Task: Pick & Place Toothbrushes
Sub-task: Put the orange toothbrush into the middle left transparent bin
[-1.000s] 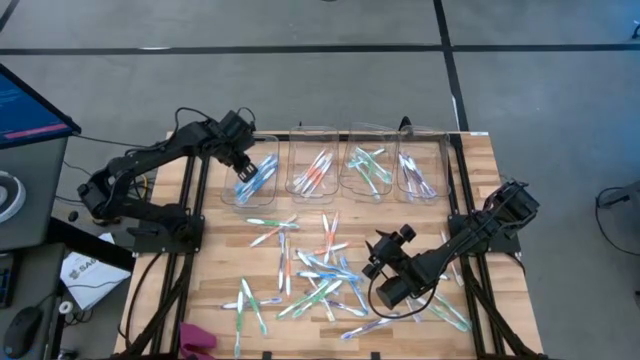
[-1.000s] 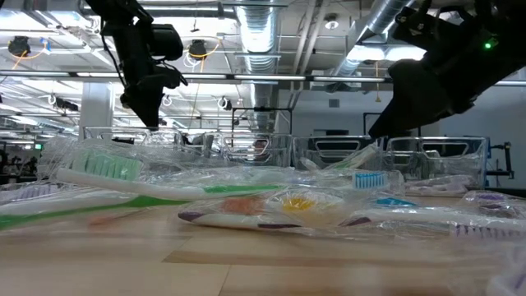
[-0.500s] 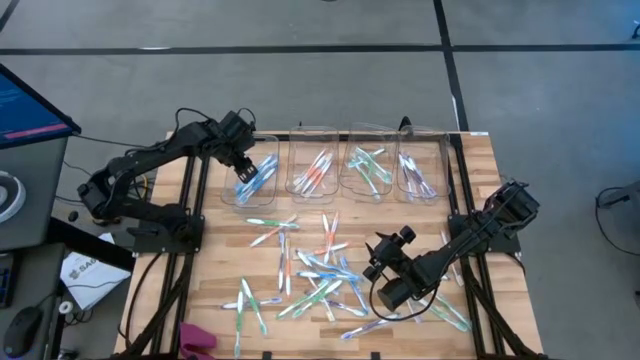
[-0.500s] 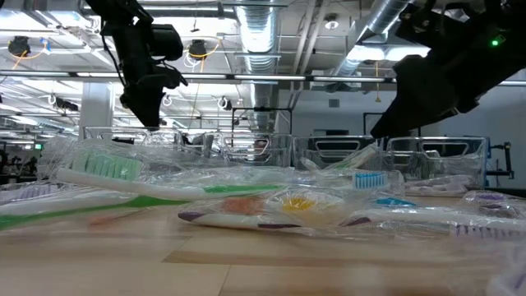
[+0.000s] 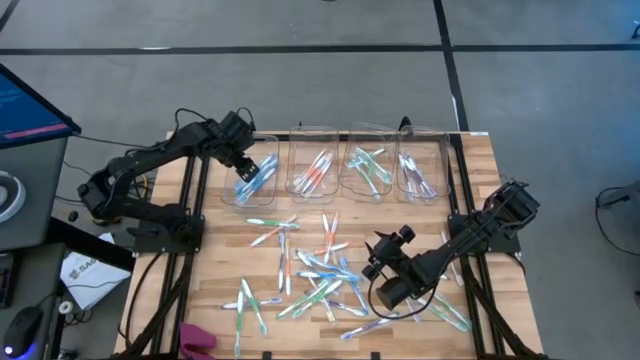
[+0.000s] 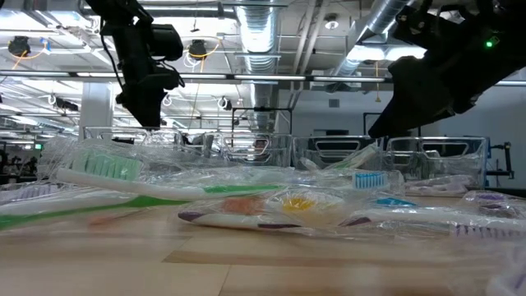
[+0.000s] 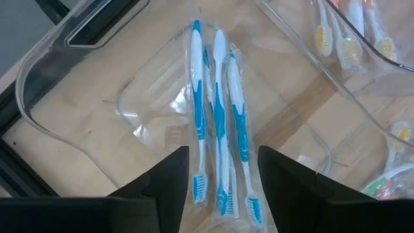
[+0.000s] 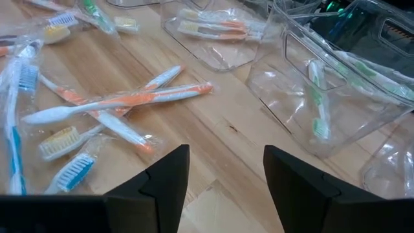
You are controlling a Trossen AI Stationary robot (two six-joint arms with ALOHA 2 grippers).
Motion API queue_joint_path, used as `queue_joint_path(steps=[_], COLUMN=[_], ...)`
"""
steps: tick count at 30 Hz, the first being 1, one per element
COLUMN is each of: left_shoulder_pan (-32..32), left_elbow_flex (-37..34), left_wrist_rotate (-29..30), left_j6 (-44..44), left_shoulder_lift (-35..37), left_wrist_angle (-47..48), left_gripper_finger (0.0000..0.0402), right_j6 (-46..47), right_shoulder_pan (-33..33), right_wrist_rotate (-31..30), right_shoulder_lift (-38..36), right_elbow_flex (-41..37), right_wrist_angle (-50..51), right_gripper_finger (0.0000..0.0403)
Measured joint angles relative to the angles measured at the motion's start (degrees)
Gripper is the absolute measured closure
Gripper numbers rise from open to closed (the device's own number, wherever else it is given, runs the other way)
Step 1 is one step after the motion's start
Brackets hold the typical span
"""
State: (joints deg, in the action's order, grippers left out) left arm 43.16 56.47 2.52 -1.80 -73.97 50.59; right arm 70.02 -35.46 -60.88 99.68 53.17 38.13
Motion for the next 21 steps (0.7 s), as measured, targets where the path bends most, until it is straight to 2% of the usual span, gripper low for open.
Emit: queue_joint_path(steps=[9, 21], left_shoulder_pan=[0.0, -0.02], left_elbow_flex=[0.0, 0.0], left_wrist_rotate=[0.0, 0.0], left_j6=[0.0, 0.0], left_shoulder_lift=[0.0, 0.0], left_wrist_angle=[-0.04, -0.29], left_gripper_finger=[0.0222, 0.0222], right_j6=[-0.01, -0.11], right_shoulder_pan=[1.02, 2.64], right_wrist_rotate=[0.68, 2.43], right_shoulder_lift=[0.0, 0.0], right_elbow_flex=[0.02, 0.02], right_wrist_angle=[-6.75, -7.12], right_gripper_finger=[0.0211, 0.0209])
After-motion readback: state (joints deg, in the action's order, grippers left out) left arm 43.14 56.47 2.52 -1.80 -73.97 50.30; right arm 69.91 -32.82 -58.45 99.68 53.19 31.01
